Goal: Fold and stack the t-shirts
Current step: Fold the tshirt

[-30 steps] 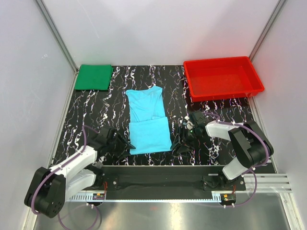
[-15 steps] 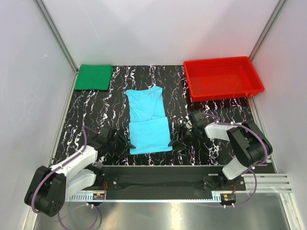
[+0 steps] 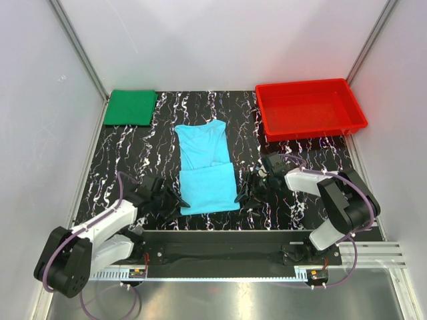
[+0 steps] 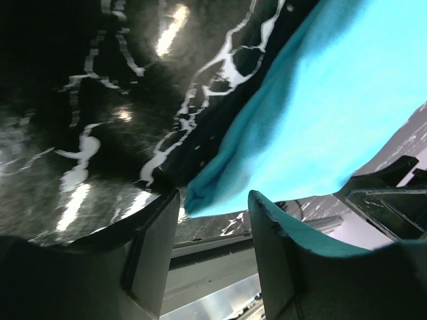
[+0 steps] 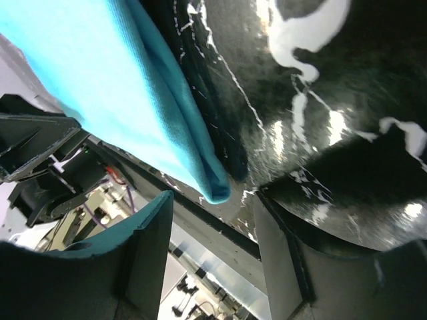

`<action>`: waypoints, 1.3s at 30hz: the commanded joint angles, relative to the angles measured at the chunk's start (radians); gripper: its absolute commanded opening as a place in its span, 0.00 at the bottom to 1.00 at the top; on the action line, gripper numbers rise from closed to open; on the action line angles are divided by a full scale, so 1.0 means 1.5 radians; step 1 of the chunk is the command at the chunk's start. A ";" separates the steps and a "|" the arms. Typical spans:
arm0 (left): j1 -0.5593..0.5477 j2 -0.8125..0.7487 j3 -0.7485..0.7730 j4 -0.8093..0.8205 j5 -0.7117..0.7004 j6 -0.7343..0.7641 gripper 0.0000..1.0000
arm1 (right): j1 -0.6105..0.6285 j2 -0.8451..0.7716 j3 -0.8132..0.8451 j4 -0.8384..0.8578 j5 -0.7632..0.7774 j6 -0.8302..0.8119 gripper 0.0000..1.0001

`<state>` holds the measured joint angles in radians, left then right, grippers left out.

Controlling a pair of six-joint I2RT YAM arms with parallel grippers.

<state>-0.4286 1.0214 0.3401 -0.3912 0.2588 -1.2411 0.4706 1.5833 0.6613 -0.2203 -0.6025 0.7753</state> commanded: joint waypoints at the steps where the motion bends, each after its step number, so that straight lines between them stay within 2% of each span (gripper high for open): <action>1: -0.007 0.042 -0.015 -0.008 -0.025 0.010 0.53 | 0.010 0.039 -0.002 0.019 0.028 -0.007 0.59; 6: -0.008 0.072 -0.009 0.007 -0.026 0.011 0.52 | 0.012 0.075 -0.002 0.060 0.011 0.013 0.58; 13: -0.009 0.080 -0.014 0.011 -0.042 0.010 0.46 | 0.013 0.113 0.016 0.061 0.021 0.002 0.55; 17: -0.008 0.080 -0.019 0.016 -0.040 0.019 0.35 | 0.014 0.127 0.023 0.063 0.033 -0.016 0.50; 20: -0.008 0.075 -0.020 0.015 -0.043 0.037 0.24 | 0.013 0.127 0.022 0.070 0.040 -0.037 0.37; 21: -0.009 0.074 -0.020 0.016 -0.043 0.048 0.15 | 0.014 0.126 0.020 0.078 0.035 -0.046 0.34; 22: -0.008 0.070 -0.020 0.015 -0.047 0.055 0.12 | 0.013 0.126 0.015 0.083 0.027 -0.052 0.24; 24: -0.008 0.065 -0.017 0.014 -0.048 0.080 0.00 | 0.014 0.124 0.011 0.102 0.014 -0.069 0.19; 26: -0.012 0.054 -0.009 0.008 -0.051 0.101 0.00 | 0.017 0.125 0.005 0.105 0.004 -0.081 0.05; 27: -0.016 0.048 -0.007 0.003 -0.054 0.119 0.00 | 0.019 0.125 0.004 0.101 0.001 -0.093 0.00; 28: -0.021 0.032 -0.003 -0.012 -0.067 0.124 0.00 | 0.020 0.124 -0.002 0.099 -0.010 -0.096 0.00; 34: -0.131 -0.081 -0.018 -0.079 -0.118 0.071 0.00 | 0.041 0.042 -0.082 0.107 -0.010 -0.072 0.00; 39: -0.290 -0.150 -0.036 -0.120 -0.160 -0.046 0.00 | 0.074 -0.063 -0.137 0.100 -0.004 -0.037 0.00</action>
<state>-0.7708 0.8318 0.3035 -0.4923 0.1036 -1.1919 0.5549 1.5677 0.5045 -0.0235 -0.6933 0.7128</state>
